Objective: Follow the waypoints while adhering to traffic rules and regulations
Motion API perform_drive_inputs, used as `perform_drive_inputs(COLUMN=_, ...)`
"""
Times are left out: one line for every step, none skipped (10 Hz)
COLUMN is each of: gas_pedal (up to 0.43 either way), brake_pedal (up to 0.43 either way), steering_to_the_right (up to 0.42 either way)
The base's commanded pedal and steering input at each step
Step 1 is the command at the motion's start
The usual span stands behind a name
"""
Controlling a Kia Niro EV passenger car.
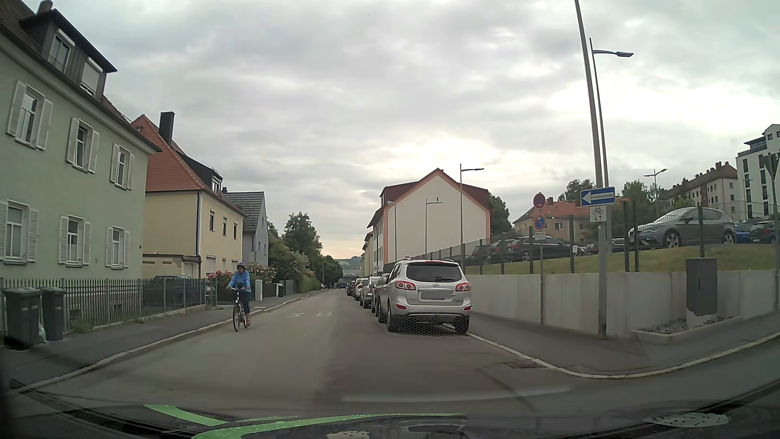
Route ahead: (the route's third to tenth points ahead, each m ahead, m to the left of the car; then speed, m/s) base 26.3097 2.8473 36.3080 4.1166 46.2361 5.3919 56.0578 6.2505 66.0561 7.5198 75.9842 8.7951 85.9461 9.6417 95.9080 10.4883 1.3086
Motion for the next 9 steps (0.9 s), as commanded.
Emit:
perform_drive_inputs(gas_pedal=0.0, brake_pedal=0.043, steering_to_the_right=-0.031)
perform_drive_inputs(gas_pedal=0.0, brake_pedal=0.0, steering_to_the_right=-0.034)
perform_drive_inputs(gas_pedal=0.0, brake_pedal=0.0, steering_to_the_right=-0.039)
perform_drive_inputs(gas_pedal=0.0, brake_pedal=0.0, steering_to_the_right=-0.045)
perform_drive_inputs(gas_pedal=0.0, brake_pedal=0.0, steering_to_the_right=-0.05)
perform_drive_inputs(gas_pedal=0.0, brake_pedal=0.0, steering_to_the_right=-0.057)
perform_drive_inputs(gas_pedal=0.008, brake_pedal=0.0, steering_to_the_right=-0.065)
perform_drive_inputs(gas_pedal=0.079, brake_pedal=0.0, steering_to_the_right=-0.074)
perform_drive_inputs(gas_pedal=0.087, brake_pedal=0.0, steering_to_the_right=-0.084)
